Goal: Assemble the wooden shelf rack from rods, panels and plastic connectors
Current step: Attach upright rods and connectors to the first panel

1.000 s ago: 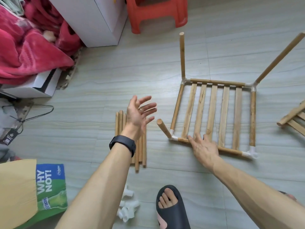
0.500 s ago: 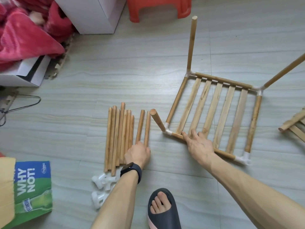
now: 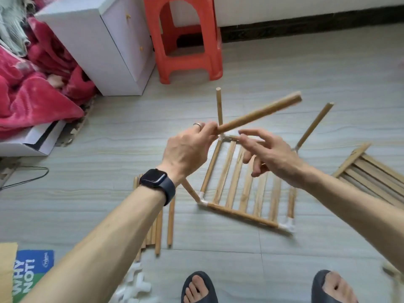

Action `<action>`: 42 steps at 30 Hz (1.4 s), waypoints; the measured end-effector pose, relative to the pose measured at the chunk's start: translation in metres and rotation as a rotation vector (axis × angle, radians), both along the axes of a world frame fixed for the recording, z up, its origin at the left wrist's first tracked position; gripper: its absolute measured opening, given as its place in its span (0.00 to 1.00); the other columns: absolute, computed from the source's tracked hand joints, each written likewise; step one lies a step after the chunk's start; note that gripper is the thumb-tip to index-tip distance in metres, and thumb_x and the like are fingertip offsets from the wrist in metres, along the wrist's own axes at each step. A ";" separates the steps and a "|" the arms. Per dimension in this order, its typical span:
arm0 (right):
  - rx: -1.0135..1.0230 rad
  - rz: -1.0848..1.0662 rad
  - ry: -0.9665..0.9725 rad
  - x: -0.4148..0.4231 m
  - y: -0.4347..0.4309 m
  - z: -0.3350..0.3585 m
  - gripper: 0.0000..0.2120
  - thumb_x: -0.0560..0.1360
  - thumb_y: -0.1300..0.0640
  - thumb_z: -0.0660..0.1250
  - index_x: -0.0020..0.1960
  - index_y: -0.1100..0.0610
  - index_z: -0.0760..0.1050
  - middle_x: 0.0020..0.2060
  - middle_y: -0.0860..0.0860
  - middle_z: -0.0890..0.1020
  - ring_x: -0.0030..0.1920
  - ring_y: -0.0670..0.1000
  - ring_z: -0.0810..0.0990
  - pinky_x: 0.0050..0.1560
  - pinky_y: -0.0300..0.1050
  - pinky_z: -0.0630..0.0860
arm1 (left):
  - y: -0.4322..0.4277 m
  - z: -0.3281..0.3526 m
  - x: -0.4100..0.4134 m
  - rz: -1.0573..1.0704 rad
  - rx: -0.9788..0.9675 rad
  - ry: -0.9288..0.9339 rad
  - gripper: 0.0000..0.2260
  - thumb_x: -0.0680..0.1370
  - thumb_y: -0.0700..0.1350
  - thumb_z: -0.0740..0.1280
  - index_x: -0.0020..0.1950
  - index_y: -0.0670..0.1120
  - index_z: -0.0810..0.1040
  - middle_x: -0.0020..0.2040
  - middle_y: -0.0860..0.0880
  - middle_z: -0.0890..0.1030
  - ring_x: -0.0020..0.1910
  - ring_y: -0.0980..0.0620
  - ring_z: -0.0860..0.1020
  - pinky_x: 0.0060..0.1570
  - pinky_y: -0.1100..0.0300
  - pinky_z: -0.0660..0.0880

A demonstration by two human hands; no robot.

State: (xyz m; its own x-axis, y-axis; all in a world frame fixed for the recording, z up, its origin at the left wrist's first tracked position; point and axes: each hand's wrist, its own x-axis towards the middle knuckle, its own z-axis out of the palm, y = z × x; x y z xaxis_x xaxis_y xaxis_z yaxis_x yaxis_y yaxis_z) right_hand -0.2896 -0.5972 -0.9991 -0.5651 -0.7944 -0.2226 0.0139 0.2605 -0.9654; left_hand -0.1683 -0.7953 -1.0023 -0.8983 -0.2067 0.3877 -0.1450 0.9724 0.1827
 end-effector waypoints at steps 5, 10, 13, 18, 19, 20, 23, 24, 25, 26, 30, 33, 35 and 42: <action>-0.111 -0.521 -0.023 -0.005 0.084 -0.003 0.15 0.75 0.38 0.69 0.48 0.49 0.85 0.35 0.53 0.85 0.24 0.50 0.77 0.28 0.44 0.78 | 0.089 -0.024 -0.049 -0.173 -0.033 -0.161 0.12 0.83 0.52 0.63 0.64 0.49 0.74 0.53 0.49 0.79 0.44 0.47 0.78 0.31 0.53 0.74; 0.175 -0.726 0.027 0.007 0.164 -0.084 0.06 0.78 0.51 0.70 0.48 0.53 0.83 0.33 0.52 0.85 0.25 0.50 0.79 0.28 0.44 0.79 | 0.164 -0.141 -0.058 0.021 0.258 -0.729 0.20 0.84 0.54 0.59 0.74 0.48 0.66 0.71 0.46 0.71 0.70 0.44 0.70 0.62 0.47 0.72; 0.277 -0.733 0.041 0.012 0.197 -0.117 0.07 0.78 0.48 0.69 0.45 0.49 0.83 0.32 0.50 0.85 0.28 0.49 0.81 0.31 0.43 0.78 | 0.191 -0.204 -0.048 0.121 0.345 -0.973 0.27 0.84 0.59 0.51 0.81 0.50 0.55 0.81 0.43 0.58 0.80 0.43 0.53 0.76 0.46 0.55; 0.320 -0.752 0.094 0.010 0.222 -0.136 0.05 0.76 0.48 0.67 0.43 0.44 0.81 0.30 0.49 0.84 0.29 0.47 0.83 0.30 0.34 0.76 | 0.210 -0.263 -0.025 0.139 0.399 -1.119 0.27 0.85 0.60 0.44 0.81 0.60 0.34 0.79 0.50 0.27 0.80 0.45 0.33 0.77 0.42 0.36; 0.333 -0.733 0.104 0.009 0.224 -0.138 0.05 0.76 0.48 0.67 0.43 0.43 0.81 0.30 0.49 0.84 0.30 0.46 0.83 0.31 0.34 0.76 | 0.211 -0.268 -0.022 0.129 0.358 -1.099 0.28 0.85 0.59 0.44 0.80 0.60 0.32 0.77 0.51 0.25 0.79 0.46 0.32 0.76 0.42 0.34; 0.342 -0.714 0.107 0.009 0.225 -0.140 0.05 0.75 0.47 0.66 0.43 0.42 0.81 0.30 0.48 0.84 0.30 0.46 0.83 0.31 0.34 0.76 | 0.211 -0.271 -0.019 0.121 0.330 -1.083 0.28 0.85 0.58 0.44 0.79 0.60 0.31 0.75 0.52 0.24 0.79 0.46 0.31 0.76 0.41 0.34; 0.364 -0.670 0.113 0.011 0.224 -0.148 0.04 0.76 0.46 0.66 0.45 0.42 0.80 0.31 0.48 0.84 0.30 0.47 0.83 0.34 0.39 0.78 | 0.210 -0.269 -0.020 0.112 0.335 -1.097 0.27 0.85 0.58 0.44 0.79 0.60 0.31 0.76 0.52 0.25 0.79 0.46 0.30 0.75 0.41 0.33; 0.367 -0.668 0.115 0.012 0.222 -0.150 0.04 0.76 0.45 0.66 0.45 0.42 0.80 0.31 0.48 0.84 0.30 0.47 0.84 0.35 0.42 0.79 | 0.209 -0.267 -0.021 0.113 0.342 -1.107 0.27 0.85 0.58 0.44 0.79 0.60 0.31 0.77 0.51 0.26 0.79 0.46 0.30 0.75 0.41 0.32; 0.365 -0.678 0.115 0.012 0.221 -0.152 0.04 0.76 0.45 0.66 0.46 0.42 0.80 0.30 0.48 0.84 0.30 0.48 0.84 0.36 0.44 0.79 | 0.209 -0.265 -0.023 0.115 0.343 -1.114 0.27 0.85 0.58 0.43 0.79 0.60 0.31 0.78 0.50 0.26 0.79 0.46 0.30 0.75 0.41 0.32; 0.364 -0.691 0.118 0.011 0.220 -0.153 0.05 0.76 0.45 0.66 0.45 0.42 0.80 0.30 0.48 0.84 0.30 0.48 0.84 0.36 0.44 0.79 | 0.210 -0.264 -0.023 0.118 0.340 -1.118 0.27 0.85 0.57 0.43 0.79 0.60 0.31 0.78 0.50 0.26 0.79 0.46 0.31 0.75 0.41 0.32; 0.379 -0.658 0.155 0.013 0.216 -0.154 0.05 0.75 0.44 0.65 0.45 0.42 0.80 0.30 0.47 0.84 0.31 0.47 0.84 0.37 0.46 0.80 | 0.211 -0.262 -0.022 0.129 0.321 -1.127 0.26 0.85 0.57 0.42 0.79 0.59 0.30 0.78 0.50 0.26 0.79 0.45 0.31 0.75 0.41 0.32; 0.413 -0.568 0.311 0.023 0.211 -0.151 0.05 0.77 0.45 0.64 0.45 0.40 0.78 0.33 0.38 0.84 0.33 0.43 0.83 0.40 0.45 0.81 | 0.211 -0.262 -0.023 0.133 0.336 -1.142 0.26 0.86 0.57 0.42 0.79 0.59 0.30 0.78 0.49 0.26 0.79 0.45 0.31 0.76 0.40 0.33; 0.366 -0.473 0.467 0.029 0.204 -0.147 0.08 0.79 0.46 0.63 0.43 0.42 0.79 0.36 0.32 0.82 0.34 0.39 0.82 0.40 0.36 0.79 | 0.211 -0.263 -0.023 0.136 0.337 -1.148 0.26 0.86 0.57 0.42 0.79 0.59 0.30 0.78 0.49 0.27 0.80 0.45 0.32 0.76 0.40 0.34; 0.415 -0.190 0.665 0.032 0.185 -0.151 0.17 0.81 0.47 0.63 0.45 0.57 0.83 0.42 0.47 0.87 0.40 0.52 0.84 0.44 0.50 0.80 | 0.213 -0.266 -0.028 0.169 0.291 -1.163 0.26 0.85 0.57 0.42 0.79 0.60 0.30 0.79 0.50 0.27 0.80 0.45 0.34 0.76 0.40 0.35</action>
